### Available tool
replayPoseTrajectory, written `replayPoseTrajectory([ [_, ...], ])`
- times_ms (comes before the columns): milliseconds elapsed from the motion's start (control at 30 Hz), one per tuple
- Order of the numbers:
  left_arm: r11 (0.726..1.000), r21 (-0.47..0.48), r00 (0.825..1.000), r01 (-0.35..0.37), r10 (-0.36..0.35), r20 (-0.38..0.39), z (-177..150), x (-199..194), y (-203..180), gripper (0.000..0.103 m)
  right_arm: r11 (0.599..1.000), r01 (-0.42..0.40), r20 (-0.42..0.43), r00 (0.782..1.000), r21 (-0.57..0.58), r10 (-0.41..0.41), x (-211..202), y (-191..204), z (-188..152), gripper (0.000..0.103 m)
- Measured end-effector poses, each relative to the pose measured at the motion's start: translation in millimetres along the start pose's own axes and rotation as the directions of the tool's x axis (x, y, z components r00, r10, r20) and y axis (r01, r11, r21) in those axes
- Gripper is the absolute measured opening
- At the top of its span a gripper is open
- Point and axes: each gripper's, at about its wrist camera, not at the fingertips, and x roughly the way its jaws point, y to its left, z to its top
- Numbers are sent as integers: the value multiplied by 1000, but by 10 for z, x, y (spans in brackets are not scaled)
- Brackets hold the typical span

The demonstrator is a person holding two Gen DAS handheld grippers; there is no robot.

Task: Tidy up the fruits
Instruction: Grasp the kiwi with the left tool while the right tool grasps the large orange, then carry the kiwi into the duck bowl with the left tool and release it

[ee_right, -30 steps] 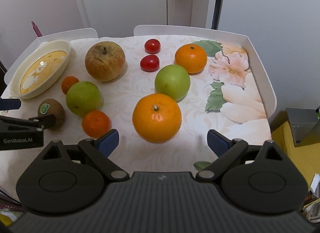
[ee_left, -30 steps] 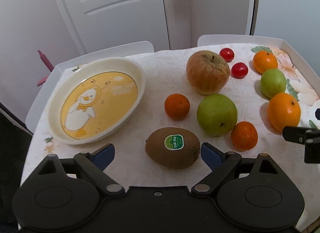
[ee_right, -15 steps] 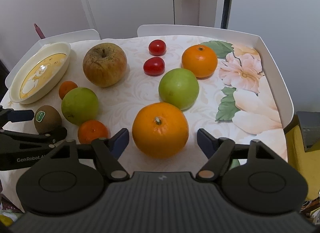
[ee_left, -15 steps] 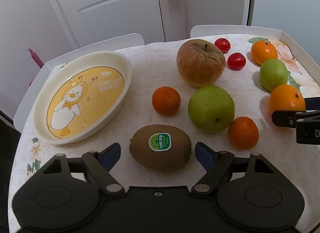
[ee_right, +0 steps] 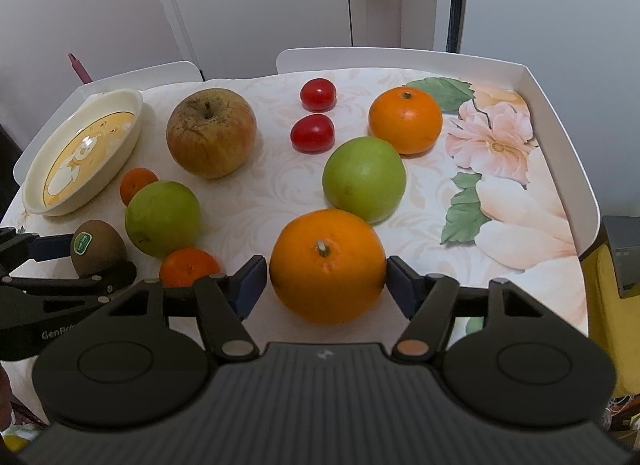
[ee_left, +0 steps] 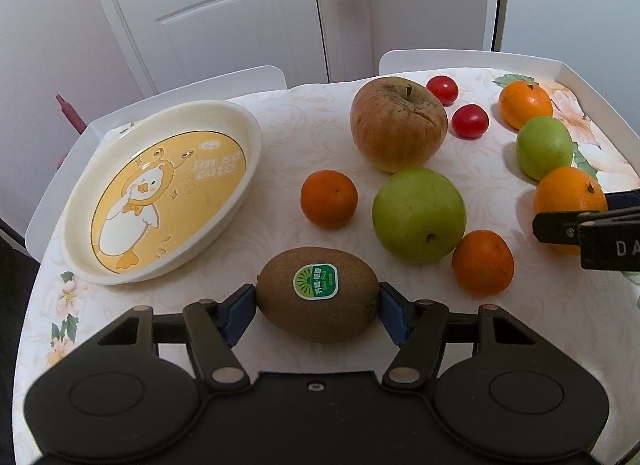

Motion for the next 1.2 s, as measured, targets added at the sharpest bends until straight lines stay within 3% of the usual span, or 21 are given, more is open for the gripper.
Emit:
replayPoseTrajectory([
  [300, 999, -33, 1000, -29, 29, 11, -72, -123, 58, 68, 1000, 0, 11, 1000, -9, 0, -51, 7, -5, 76],
  [633, 995, -82, 996, -49, 54, 67, -1, -548, 239, 68, 1000, -12, 38, 999, -20, 12, -386, 131, 90, 76],
  [900, 991, -105, 990, -77, 89, 113, 154, -873, 577, 68, 997, -43, 67, 997, -65, 48, -684, 433, 275, 76],
  [1200, 989, -101, 984, -107, 120, 135, 341, -938, 1080, 68, 992, -93, 93, 990, -90, 102, -713, 989, 560, 76],
])
